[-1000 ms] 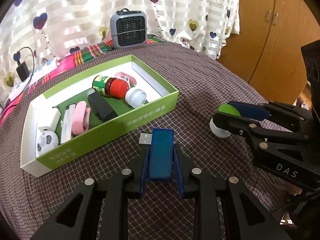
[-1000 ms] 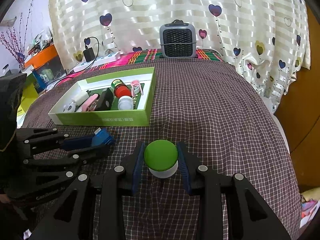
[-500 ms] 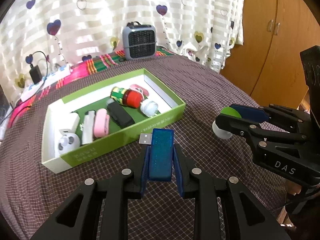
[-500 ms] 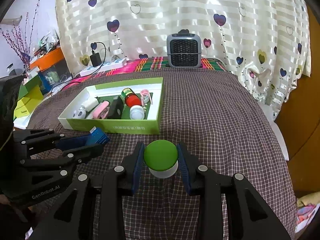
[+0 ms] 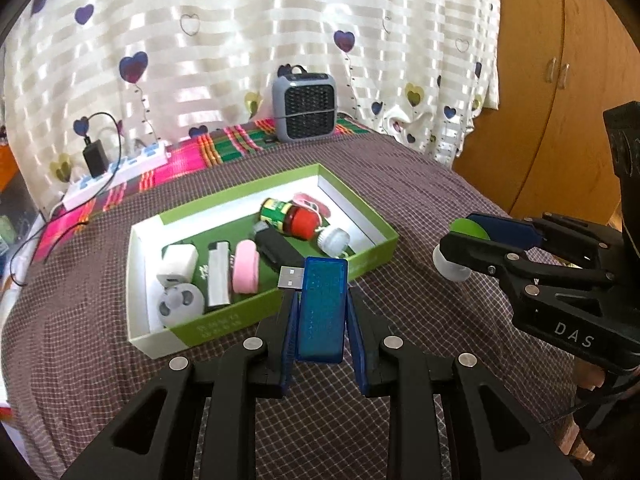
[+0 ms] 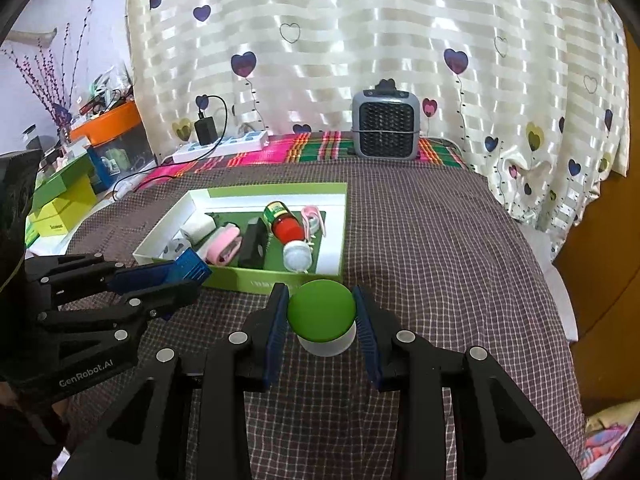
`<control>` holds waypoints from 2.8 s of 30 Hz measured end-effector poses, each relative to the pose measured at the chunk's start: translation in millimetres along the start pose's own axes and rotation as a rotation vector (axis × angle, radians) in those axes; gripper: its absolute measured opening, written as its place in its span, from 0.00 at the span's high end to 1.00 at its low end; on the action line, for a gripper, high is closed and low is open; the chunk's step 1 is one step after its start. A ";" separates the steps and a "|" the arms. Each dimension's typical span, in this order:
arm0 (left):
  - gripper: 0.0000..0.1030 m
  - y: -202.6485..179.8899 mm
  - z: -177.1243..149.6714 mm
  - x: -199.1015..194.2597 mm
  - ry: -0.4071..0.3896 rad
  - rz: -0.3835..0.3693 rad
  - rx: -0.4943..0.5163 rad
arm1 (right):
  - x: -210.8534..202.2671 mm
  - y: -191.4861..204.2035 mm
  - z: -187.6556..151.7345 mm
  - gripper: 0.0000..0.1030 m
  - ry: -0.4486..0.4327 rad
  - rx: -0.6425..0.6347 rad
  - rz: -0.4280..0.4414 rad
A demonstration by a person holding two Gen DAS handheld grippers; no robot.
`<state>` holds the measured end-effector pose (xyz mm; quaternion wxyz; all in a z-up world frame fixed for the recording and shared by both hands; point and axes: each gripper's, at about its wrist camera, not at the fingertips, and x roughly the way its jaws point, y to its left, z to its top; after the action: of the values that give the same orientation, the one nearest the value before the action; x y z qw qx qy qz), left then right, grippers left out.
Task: Organize rigid objects
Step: 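Carry the blue USB drive with the left gripper while the right gripper carries the green-capped jar to the box, then lower and release the USB drive with the left gripper while the right gripper releases the green-capped jar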
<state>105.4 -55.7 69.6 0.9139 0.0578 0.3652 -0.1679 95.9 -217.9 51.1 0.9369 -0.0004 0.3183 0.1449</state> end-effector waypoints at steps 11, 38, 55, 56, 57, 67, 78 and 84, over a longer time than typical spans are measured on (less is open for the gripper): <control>0.78 19.7 11.4 -2.0 -0.022 0.019 -0.022 | 3.2 11.1 14.2 0.66 -0.013 -0.029 0.022; 0.78 90.3 39.0 47.6 0.019 -0.002 -0.112 | 59.0 23.6 43.4 0.66 0.040 -0.021 0.113; 0.78 100.5 46.8 76.3 0.045 -0.009 -0.110 | 87.8 26.5 45.8 0.66 0.083 -0.013 0.137; 0.78 100.8 47.4 77.7 0.046 -0.011 -0.111 | 88.6 26.7 45.7 0.66 0.085 -0.014 0.138; 0.78 101.5 48.4 79.7 0.048 -0.011 -0.112 | 89.5 27.4 45.6 0.66 0.086 -0.016 0.139; 0.78 101.9 60.0 99.1 0.066 -0.032 -0.106 | 100.3 32.1 45.5 0.66 0.104 -0.032 0.150; 0.78 99.2 62.4 118.2 0.096 -0.038 -0.096 | 105.4 32.1 43.7 0.66 0.113 -0.050 0.123; 0.78 98.1 61.3 127.0 0.118 -0.037 -0.087 | 110.4 32.5 44.4 0.66 0.124 -0.051 0.127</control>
<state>265.4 -11.4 25.2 0.8891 0.0209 0.4264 -0.1650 197.0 -152.7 23.6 0.9040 -0.0129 0.3713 0.2117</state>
